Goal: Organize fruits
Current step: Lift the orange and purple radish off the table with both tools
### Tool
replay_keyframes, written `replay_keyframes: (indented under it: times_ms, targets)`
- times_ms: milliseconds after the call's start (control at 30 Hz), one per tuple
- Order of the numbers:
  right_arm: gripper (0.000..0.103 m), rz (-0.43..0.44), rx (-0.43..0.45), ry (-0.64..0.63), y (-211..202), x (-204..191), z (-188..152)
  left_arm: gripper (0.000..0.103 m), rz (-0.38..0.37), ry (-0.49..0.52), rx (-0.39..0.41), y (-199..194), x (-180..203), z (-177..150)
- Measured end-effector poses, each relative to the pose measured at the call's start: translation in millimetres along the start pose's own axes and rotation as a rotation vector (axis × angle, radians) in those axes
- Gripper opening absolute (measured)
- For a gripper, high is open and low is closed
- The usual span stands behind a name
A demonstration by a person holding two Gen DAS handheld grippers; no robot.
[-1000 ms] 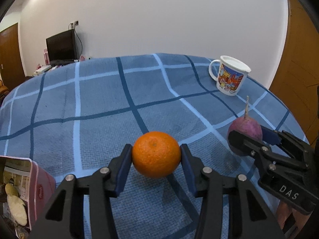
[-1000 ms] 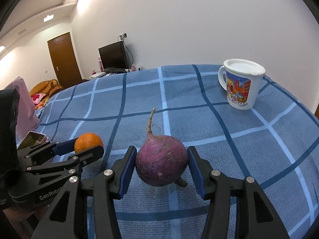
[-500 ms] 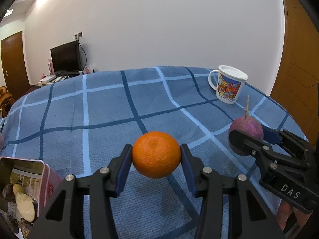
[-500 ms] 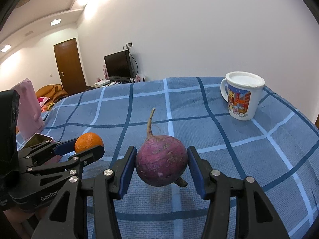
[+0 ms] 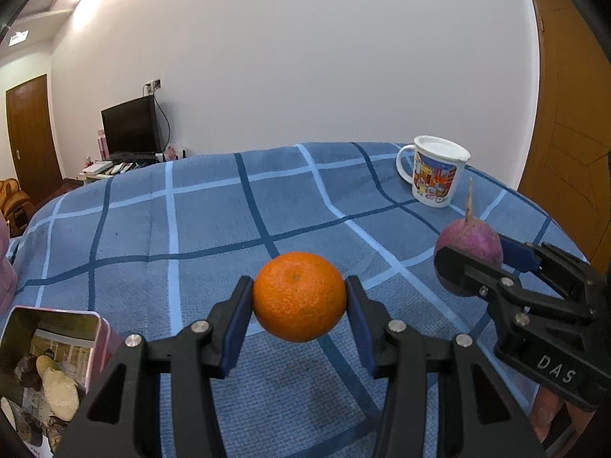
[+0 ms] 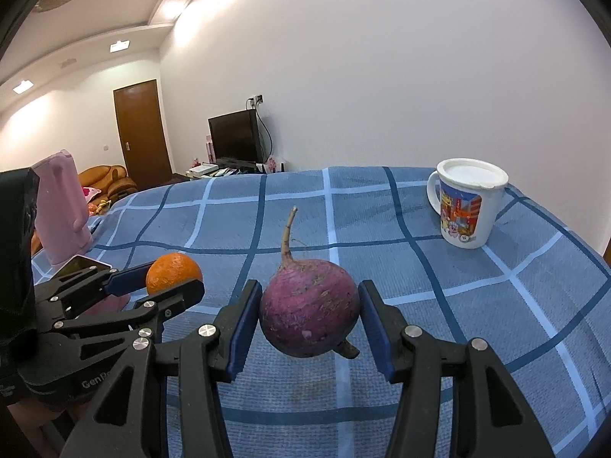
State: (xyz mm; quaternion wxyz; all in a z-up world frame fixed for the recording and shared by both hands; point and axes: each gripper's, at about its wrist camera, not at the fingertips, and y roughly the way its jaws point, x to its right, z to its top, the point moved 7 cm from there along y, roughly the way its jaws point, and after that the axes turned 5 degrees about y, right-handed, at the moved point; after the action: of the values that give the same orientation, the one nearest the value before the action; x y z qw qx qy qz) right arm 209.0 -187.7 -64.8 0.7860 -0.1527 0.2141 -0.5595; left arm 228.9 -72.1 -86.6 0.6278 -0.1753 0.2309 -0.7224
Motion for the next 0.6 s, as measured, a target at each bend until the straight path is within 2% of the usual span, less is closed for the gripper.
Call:
replay_keyframes:
  times_ms: [600]
  targets:
    - [0.054, 0.009, 0.051, -0.022, -10.7, -5.4, 2.4, 0.05, 0.01, 0.007, 0.033, -10.6, 1.5, -0.5]
